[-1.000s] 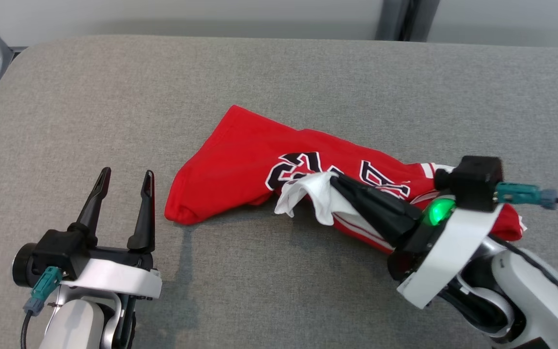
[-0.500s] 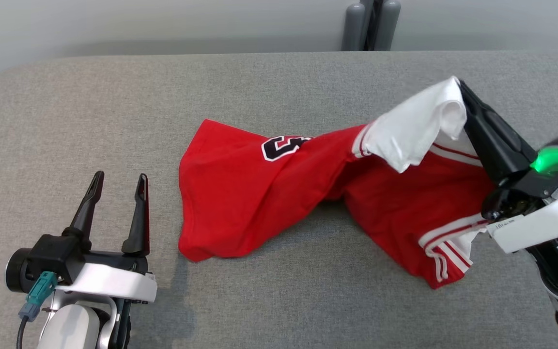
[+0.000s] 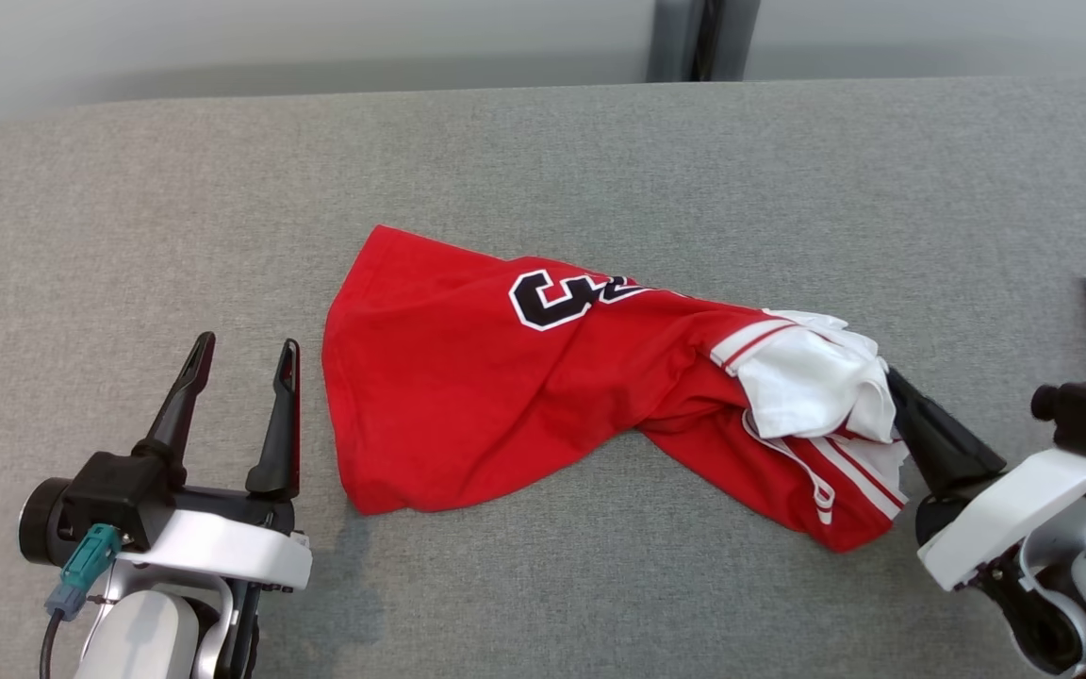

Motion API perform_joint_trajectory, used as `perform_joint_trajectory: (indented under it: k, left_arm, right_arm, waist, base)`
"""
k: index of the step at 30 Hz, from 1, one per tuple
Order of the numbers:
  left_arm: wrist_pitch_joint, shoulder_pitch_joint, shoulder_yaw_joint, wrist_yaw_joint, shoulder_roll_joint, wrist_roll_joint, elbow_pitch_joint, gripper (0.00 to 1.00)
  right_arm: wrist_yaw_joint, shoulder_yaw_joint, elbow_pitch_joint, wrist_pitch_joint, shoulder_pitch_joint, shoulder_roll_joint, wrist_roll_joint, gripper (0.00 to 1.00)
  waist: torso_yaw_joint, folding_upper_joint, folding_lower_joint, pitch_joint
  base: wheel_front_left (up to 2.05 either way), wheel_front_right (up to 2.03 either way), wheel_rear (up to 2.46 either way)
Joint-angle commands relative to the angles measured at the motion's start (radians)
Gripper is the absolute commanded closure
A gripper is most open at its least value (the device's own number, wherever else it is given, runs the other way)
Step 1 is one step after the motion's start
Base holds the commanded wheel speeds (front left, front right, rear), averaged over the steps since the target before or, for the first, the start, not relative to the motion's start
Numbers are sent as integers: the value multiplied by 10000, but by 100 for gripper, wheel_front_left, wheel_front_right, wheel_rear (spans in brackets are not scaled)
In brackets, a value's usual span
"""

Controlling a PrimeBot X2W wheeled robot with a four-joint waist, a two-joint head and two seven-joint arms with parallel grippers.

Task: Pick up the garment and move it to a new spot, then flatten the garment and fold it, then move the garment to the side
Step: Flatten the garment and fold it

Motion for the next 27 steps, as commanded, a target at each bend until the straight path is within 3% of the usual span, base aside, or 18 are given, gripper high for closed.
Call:
perform_joint_trajectory:
  k: [1, 3, 4, 5, 6, 11, 15, 20, 27]
  left_arm:
    - [17, -106, 4, 3, 37, -9, -11, 0]
    - [40, -70, -19, 18, 73, -14, -9, 0]
    - [61, -37, -17, 36, 88, -18, -5, 0]
    - [79, -11, -35, 36, 96, -25, -6, 0]
    - [91, 22, -41, 40, 103, -39, -2, 0]
    - [159, 261, -21, 122, 186, -88, -40, 0]
    - [192, 475, 54, 222, 263, -123, -147, 0]
    - [268, 821, 185, 397, 328, -225, -341, 0]
    - [408, 1160, 185, 541, 376, -233, -605, 0]
  right_arm:
    - [2, 113, 183, -166, 30, 9, 53, 100]
    - [2, 217, 444, -471, -37, 84, 209, 97]
    - [1, 264, 583, -601, -21, 70, 215, 69]
    - [1, 267, 679, -741, 13, 40, 183, 14]
    - [2, 223, 730, -921, 67, 93, 237, 0]
    - [1, -220, 702, -1411, 532, 3, -20, 0]
    - [2, -1377, 401, -1766, 999, 156, -715, 0]
    - [2, -3302, -437, -1895, 1440, 938, -2414, 0]
    - [2, -4374, -1954, -894, 2068, 2136, -4516, 0]
  waist:
    - [-54, 0, 0, -25]
    - [-122, 0, 0, -75]
    - [-157, 0, 0, -122]
    - [-182, 0, 0, -166]
    - [-214, 0, 0, -226]
    - [-380, 0, 0, -570]
    - [-524, 0, 0, -871]
    - [-683, 0, 0, -1218]
    - [-697, 0, 0, -1549]
  base:
    - [0, 0, 0]
    - [0, 0, 0]
    - [0, 0, 0]
    - [0, 0, 0]
    - [0, 0, 0]
    - [0, 0, 0]
    - [0, 0, 0]
    - [0, 0, 0]
    - [0, 0, 0]
